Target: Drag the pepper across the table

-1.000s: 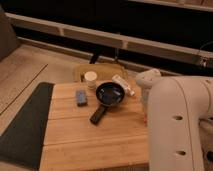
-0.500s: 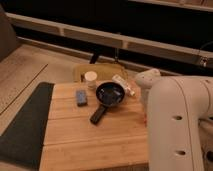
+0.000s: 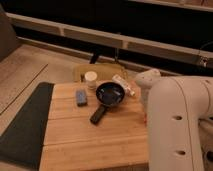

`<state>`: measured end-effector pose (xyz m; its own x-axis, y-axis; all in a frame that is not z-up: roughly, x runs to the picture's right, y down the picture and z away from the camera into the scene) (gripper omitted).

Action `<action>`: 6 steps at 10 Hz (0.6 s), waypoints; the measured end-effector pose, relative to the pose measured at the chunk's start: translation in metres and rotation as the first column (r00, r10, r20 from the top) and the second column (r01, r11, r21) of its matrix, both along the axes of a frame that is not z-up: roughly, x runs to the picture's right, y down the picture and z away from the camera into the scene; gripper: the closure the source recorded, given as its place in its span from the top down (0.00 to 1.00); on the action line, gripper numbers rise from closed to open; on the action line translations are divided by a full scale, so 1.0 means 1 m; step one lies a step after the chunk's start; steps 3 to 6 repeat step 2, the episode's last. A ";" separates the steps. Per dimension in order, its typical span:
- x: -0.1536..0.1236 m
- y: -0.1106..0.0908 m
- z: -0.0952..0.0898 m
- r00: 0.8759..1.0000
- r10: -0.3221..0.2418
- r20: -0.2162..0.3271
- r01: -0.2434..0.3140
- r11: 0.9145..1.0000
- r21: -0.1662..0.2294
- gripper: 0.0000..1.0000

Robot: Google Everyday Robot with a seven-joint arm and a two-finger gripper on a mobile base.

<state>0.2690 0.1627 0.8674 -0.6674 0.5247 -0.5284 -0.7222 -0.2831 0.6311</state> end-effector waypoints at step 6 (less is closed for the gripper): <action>0.000 0.000 0.000 1.000 0.000 0.000 0.000 1.000 0.000 0.80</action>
